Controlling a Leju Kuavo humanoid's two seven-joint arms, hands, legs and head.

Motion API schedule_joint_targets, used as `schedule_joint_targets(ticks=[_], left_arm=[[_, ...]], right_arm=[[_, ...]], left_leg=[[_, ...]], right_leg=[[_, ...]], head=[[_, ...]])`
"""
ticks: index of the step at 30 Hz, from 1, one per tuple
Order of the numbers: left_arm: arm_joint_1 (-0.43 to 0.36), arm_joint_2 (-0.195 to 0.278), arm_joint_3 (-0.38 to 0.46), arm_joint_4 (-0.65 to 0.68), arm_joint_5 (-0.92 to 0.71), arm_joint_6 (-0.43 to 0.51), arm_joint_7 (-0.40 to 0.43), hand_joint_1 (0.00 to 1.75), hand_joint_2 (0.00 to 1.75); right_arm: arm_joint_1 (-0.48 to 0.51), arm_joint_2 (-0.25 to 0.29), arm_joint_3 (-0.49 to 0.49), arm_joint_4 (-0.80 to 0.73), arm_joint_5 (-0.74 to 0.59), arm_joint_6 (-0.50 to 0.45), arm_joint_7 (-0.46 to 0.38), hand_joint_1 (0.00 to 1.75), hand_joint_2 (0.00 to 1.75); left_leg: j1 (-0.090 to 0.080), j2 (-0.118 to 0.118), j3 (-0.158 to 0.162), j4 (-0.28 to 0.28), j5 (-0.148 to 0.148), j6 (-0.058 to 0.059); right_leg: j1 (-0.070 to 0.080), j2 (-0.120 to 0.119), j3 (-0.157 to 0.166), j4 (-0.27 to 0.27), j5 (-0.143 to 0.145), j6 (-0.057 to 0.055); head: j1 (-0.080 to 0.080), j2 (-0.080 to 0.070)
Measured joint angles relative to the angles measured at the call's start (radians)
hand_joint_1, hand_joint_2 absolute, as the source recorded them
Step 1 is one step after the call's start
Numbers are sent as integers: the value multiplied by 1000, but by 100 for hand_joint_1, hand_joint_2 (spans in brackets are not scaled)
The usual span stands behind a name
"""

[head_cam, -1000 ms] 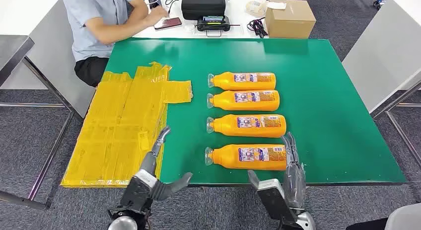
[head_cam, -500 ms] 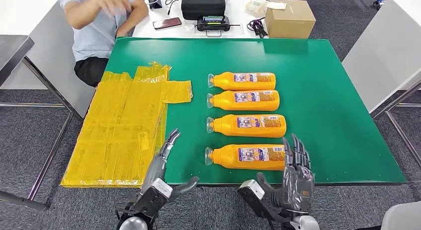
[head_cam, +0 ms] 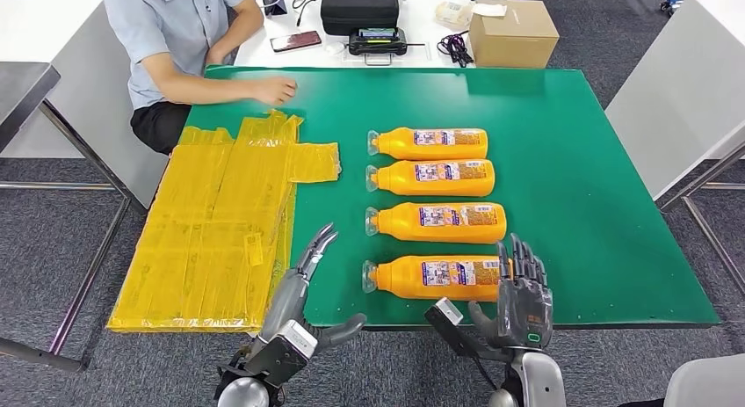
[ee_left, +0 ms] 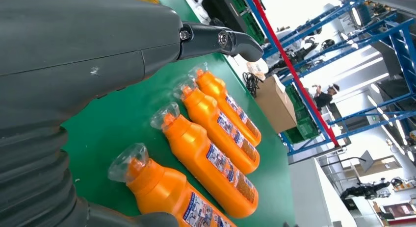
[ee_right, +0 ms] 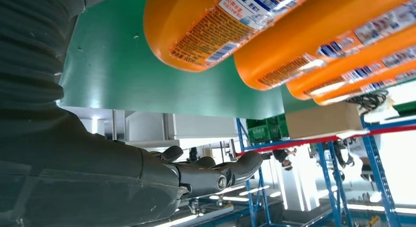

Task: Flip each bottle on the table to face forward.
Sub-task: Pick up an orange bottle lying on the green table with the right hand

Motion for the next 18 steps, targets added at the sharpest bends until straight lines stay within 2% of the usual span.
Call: schedule_joint_targets(ticks=[7, 18], left_arm=[[-12, 0, -9, 4, 2, 0, -1, 0, 175], [-18, 1, -19, 8, 3, -1, -1, 0, 175]], right_arm=[[-40, -29, -3, 69, 30, 23, 14, 0, 175], [-72, -48, -3, 127, 45, 53, 31, 0, 175]], left_leg=[[0, 0, 0, 0, 0, 0], [0, 0, 0, 0, 0, 0]], right_leg=[[0, 0, 0, 0, 0, 0], [0, 0, 0, 0, 0, 0]], head=[[0, 0], [0, 0]])
